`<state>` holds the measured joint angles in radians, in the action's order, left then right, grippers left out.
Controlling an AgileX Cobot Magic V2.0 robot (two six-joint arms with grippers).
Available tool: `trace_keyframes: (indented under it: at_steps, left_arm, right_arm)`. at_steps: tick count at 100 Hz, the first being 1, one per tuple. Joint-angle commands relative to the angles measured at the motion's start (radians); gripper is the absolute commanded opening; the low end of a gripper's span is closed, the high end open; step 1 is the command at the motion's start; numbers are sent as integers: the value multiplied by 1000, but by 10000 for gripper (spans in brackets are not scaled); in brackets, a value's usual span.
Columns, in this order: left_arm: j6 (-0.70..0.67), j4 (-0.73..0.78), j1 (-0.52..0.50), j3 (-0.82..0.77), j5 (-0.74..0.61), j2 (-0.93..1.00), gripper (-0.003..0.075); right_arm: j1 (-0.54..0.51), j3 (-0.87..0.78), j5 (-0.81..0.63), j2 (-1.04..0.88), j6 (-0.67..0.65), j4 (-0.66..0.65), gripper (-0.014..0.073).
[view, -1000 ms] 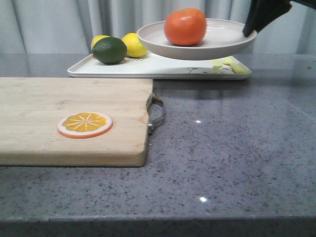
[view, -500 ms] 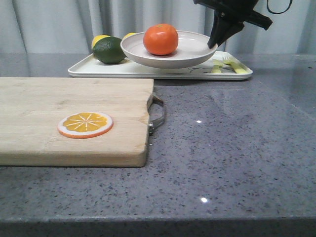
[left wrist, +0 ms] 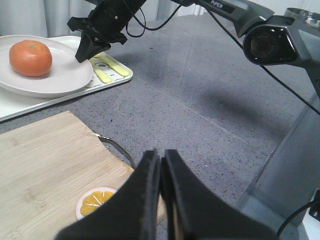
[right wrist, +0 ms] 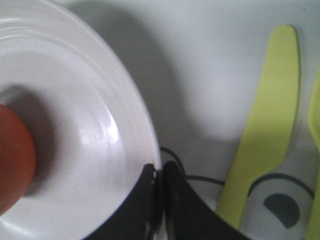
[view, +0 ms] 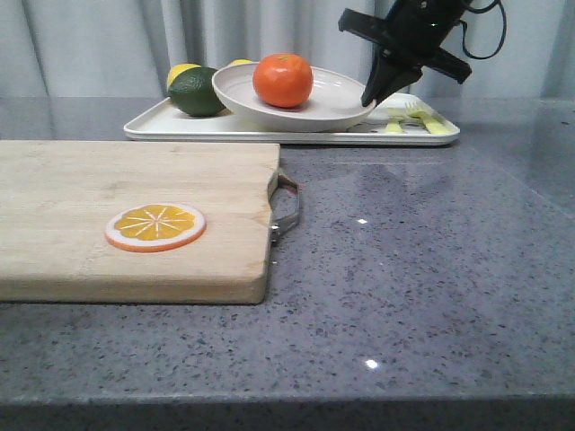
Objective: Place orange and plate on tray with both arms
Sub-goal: 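Lower the plate onto the tray and open the right gripper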
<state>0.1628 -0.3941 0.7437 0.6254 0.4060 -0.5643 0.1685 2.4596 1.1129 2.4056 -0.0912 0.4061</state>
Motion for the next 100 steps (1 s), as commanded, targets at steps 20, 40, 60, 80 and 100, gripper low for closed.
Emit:
trace_keyframes:
  at_steps: [20, 40, 60, 80, 100]
  left_arm:
    - [4, -14, -2, 26, -72, -2, -20]
    - [4, -14, -2, 26, -72, -2, -20]
    - [4, -14, -2, 26, -72, -2, -20]
    - [4, -14, -2, 26, -72, -2, -20]
    - [4, -16, -2, 26, -72, -2, -20]
  right_arm:
    - [-9, 36, -104, -62, -4, 35, -59]
    - [-9, 36, -61, -46, -4, 23, -48]
    - [-9, 36, -53, -46, -4, 0, 76]
    - [-9, 40, -57, -50, -5, 0, 224]
    - [-9, 96, -45, -76, -5, -1, 228]
